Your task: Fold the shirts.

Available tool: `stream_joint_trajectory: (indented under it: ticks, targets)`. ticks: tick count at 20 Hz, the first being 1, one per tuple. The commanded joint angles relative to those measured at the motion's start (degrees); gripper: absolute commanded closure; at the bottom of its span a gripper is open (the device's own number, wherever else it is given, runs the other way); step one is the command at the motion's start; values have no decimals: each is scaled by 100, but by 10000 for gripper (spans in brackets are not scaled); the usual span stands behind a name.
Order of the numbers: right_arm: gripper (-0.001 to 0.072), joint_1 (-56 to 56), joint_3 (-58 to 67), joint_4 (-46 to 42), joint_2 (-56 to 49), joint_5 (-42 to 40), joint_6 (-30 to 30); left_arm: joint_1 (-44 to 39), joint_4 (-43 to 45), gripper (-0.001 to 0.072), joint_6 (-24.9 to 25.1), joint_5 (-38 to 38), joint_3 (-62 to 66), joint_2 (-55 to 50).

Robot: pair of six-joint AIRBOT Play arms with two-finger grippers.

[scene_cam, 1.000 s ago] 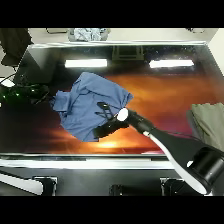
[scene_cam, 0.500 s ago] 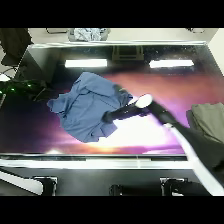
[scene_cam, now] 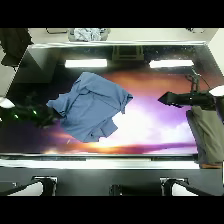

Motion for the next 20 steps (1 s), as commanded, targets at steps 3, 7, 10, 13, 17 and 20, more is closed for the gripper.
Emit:
stream_joint_trajectory:
  ticks: [3, 7, 10, 13, 17, 20]
  targets:
    - [34, -350, 2, -323, -149, 48, -57, -960, -750, -8, -76, 1040, -1856, 520]
    - [38, -348, -2, -337, -155, 334, -146, -1526, -752, 4, -474, 1626, -1996, 476]
    - [38, -343, -11, -372, -155, 372, -144, -1764, -754, 61, -767, 1987, -1998, 446]
    - [31, -306, -13, -382, -157, 365, -144, -1982, -752, 208, -955, 2385, -1998, 356]
    - [8, 260, -11, -369, -339, -4, -144, -2026, -750, 679, -1047, 2590, -1998, 181]
    - [9, 763, -7, 367, -638, -656, -111, -2006, -750, 673, -879, 2562, -1996, 245]
